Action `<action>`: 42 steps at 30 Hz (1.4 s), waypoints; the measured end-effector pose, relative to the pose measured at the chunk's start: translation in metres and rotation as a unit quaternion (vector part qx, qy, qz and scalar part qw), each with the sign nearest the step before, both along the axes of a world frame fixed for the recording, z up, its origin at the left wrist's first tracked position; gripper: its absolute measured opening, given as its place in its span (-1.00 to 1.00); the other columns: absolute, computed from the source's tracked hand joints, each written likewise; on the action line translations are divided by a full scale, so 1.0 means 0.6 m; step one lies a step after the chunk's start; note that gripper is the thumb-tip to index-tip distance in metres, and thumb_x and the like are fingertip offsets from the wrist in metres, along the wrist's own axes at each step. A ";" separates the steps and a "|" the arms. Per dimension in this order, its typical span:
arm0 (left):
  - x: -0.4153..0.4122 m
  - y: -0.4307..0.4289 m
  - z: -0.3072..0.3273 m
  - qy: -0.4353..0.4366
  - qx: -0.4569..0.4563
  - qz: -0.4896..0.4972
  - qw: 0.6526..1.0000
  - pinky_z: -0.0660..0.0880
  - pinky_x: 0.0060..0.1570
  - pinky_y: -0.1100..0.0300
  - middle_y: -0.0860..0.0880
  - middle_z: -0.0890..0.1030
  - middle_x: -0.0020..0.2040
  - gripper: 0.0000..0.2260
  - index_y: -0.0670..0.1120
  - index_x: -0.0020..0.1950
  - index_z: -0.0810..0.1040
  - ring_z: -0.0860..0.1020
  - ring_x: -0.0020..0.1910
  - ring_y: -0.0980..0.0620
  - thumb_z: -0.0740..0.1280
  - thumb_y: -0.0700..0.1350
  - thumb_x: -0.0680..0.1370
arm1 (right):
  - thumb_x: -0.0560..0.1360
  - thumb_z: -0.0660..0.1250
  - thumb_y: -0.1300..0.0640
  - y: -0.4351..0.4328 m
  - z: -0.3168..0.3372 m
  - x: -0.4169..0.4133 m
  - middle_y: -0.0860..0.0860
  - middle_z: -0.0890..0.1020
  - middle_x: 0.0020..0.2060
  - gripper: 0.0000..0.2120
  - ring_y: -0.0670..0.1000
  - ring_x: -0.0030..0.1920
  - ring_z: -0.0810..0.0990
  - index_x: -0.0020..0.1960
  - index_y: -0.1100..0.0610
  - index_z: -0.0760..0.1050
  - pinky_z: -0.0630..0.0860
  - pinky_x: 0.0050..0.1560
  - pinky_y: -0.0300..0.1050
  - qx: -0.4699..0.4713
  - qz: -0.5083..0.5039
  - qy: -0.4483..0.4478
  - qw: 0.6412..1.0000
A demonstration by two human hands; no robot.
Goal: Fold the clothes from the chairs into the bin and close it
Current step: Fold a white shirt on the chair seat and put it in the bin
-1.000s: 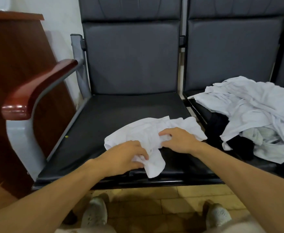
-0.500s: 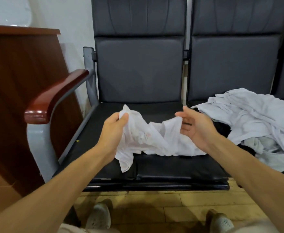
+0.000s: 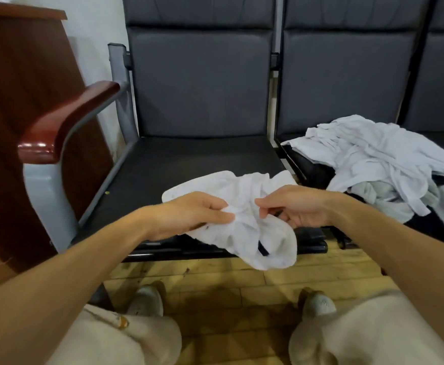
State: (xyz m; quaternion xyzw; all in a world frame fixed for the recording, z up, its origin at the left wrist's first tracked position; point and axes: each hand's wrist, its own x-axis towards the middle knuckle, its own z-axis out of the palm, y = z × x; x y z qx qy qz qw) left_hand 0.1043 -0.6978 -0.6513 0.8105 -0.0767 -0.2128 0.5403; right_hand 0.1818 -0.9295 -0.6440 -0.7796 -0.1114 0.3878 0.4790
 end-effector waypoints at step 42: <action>0.040 0.091 -0.030 -0.212 0.144 0.492 0.832 0.34 -0.32 0.23 -0.04 0.48 -0.19 -0.87 -0.16 -0.03 0.44 0.43 -0.25 0.08 0.21 -0.11 0.63 | 0.46 0.31 0.30 -0.006 0.003 0.004 -0.09 0.59 -0.33 -0.80 -0.14 -0.26 0.55 -0.17 0.00 0.53 0.46 -0.15 -0.29 -0.047 0.087 -0.419 0.902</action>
